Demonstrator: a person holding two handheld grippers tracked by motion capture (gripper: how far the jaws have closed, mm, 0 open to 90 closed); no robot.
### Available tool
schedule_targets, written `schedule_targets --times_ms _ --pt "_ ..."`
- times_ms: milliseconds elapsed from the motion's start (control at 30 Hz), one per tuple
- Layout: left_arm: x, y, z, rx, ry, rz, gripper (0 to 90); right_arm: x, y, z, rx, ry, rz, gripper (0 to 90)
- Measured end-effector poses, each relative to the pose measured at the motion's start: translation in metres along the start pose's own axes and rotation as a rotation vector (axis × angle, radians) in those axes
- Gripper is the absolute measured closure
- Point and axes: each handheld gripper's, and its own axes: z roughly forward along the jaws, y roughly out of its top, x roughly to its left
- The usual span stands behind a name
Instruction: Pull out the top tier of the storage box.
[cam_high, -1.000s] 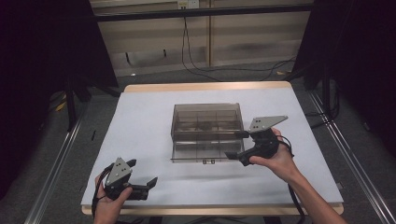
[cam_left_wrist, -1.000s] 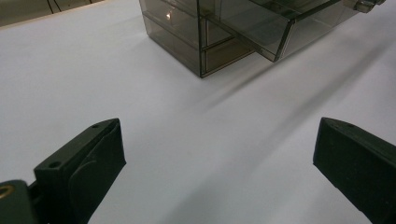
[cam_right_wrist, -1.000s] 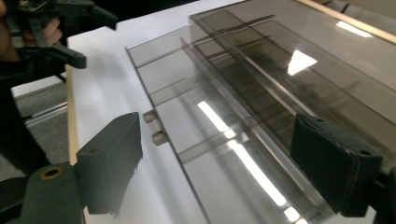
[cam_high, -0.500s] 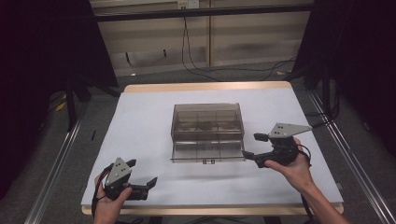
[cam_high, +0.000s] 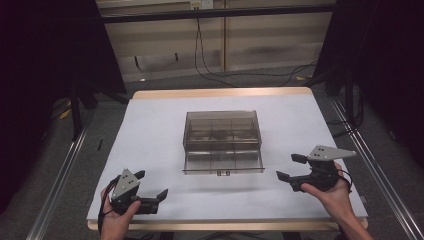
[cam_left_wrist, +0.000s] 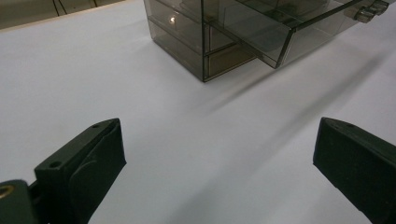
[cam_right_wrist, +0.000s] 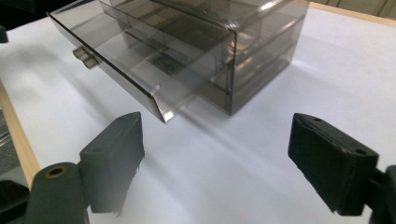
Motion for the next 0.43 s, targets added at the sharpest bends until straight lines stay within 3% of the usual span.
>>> schedule_targets --times_ms 267,433 --pt "-0.003 0.001 -0.001 -0.005 -0.016 -0.003 1.9 0.003 -0.019 -0.017 -0.044 -0.016 0.056 18.6" --pt "-0.003 0.002 -0.001 -0.012 -0.024 0.006 1.9 0.008 -0.029 -0.019 -0.02 -0.022 0.079 18.5"
